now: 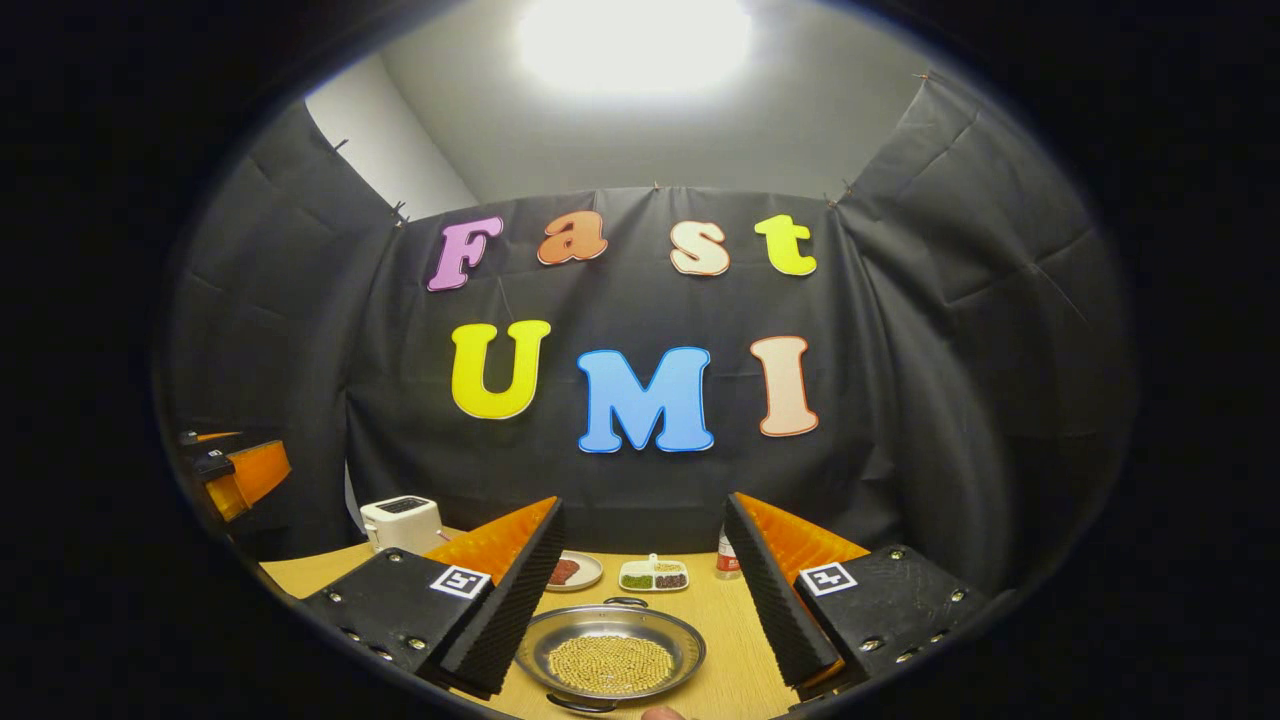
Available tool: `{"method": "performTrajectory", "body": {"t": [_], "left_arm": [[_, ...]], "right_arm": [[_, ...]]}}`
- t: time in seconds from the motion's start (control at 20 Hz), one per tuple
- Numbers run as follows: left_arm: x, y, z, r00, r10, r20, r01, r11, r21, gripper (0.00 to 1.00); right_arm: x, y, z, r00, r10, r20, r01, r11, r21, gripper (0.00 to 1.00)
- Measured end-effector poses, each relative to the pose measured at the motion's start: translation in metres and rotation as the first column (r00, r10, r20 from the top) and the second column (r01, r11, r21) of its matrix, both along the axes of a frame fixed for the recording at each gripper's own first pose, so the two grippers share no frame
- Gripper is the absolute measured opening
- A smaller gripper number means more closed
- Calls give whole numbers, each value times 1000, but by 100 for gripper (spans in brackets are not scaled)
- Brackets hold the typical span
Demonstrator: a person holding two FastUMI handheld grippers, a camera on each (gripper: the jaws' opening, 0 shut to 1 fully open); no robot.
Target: First push the handle of the pot to place it horizontally, then grasp the pot with both hands and set it on the induction cooktop.
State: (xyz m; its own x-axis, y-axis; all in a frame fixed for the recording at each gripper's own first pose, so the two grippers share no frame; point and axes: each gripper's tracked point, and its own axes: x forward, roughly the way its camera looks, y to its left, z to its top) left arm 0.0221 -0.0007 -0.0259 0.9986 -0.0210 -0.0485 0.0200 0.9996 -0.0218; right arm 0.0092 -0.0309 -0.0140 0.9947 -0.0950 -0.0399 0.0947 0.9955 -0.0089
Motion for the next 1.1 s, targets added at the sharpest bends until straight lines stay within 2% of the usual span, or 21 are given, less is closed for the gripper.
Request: {"method": "performTrajectory", "body": {"t": [0.6,0.7,0.75,0.8,0.85,0.9,0.95,1.0,1.05,1.1], "left_arm": [[1,34,3,1000,1,17,-1,1000,17,100],[1,45,3,1000,9,20,-9,1000,14,96],[2,51,3,1000,13,21,-13,1000,12,100],[2,59,2,1000,15,22,-15,1000,12,96],[3,65,2,1000,18,25,-18,1000,16,100],[4,73,3,999,21,31,-22,1000,22,100],[6,81,5,999,27,37,-28,999,29,100],[7,88,5,999,29,42,-30,999,32,100],[7,95,6,999,30,45,-32,999,34,100],[8,103,6,998,31,48,-33,999,33,100]], "right_arm": [[-1,31,-6,999,25,-21,-26,1000,-17,95],[0,43,-10,999,36,-33,-36,999,-15,84],[2,49,-11,998,42,-40,-43,999,-15,68],[4,58,-14,997,53,-47,-54,998,-17,55],[5,67,-16,996,71,-58,-72,997,-15,34],[8,82,-21,991,112,-76,-112,994,2,30],[8,97,-26,981,157,-109,-156,988,23,19],[9,115,-44,970,195,-143,-190,981,48,23],[11,129,-48,957,231,-175,-223,973,63,4],[13,137,-58,947,249,-202,-239,968,72,5]]}}
